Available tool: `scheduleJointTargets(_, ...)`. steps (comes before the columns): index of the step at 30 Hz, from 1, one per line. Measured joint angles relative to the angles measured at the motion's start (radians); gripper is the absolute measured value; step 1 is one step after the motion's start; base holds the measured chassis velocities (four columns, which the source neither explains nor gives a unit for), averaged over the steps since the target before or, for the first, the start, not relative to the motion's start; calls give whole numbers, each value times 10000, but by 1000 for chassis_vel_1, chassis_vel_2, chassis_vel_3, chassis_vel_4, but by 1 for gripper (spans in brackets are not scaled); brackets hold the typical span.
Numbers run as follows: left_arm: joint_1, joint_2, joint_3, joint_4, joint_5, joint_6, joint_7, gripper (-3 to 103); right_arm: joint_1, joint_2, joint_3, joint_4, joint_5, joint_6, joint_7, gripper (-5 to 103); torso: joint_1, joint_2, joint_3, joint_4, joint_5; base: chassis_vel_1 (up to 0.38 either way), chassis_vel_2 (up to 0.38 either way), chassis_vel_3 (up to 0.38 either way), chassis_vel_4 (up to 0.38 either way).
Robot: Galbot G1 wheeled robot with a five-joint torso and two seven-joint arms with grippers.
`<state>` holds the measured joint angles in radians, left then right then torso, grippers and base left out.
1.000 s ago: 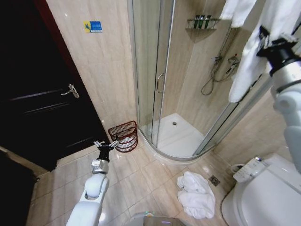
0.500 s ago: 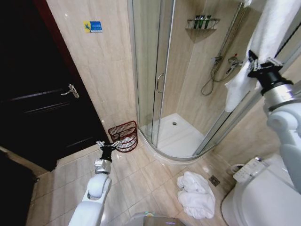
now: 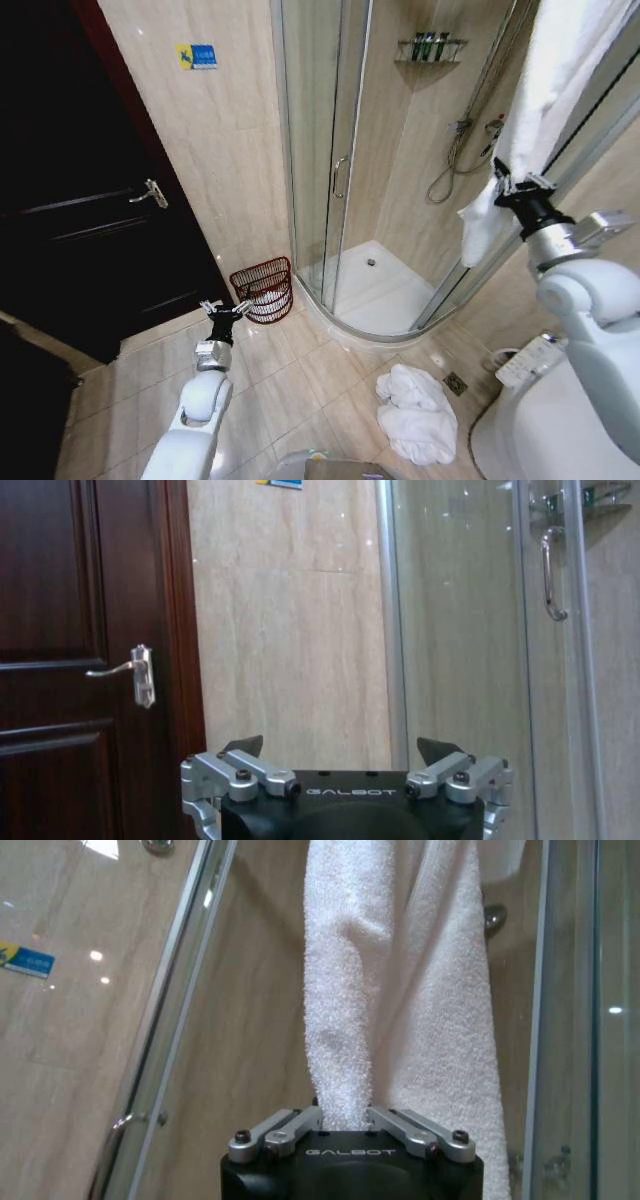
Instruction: Discard the used towel into the hamper.
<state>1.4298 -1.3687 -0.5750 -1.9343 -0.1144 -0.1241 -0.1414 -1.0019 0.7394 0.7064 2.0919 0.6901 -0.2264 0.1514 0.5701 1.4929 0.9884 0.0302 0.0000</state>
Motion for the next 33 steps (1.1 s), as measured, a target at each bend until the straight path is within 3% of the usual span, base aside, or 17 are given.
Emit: scheduleJointTargets(33, 62, 78, -179, 139, -135, -249, 62, 100, -3035, 3055, -59, 1167, -1894, 578, -494, 6, 0, 0, 0, 0, 0, 0, 0, 0, 0)
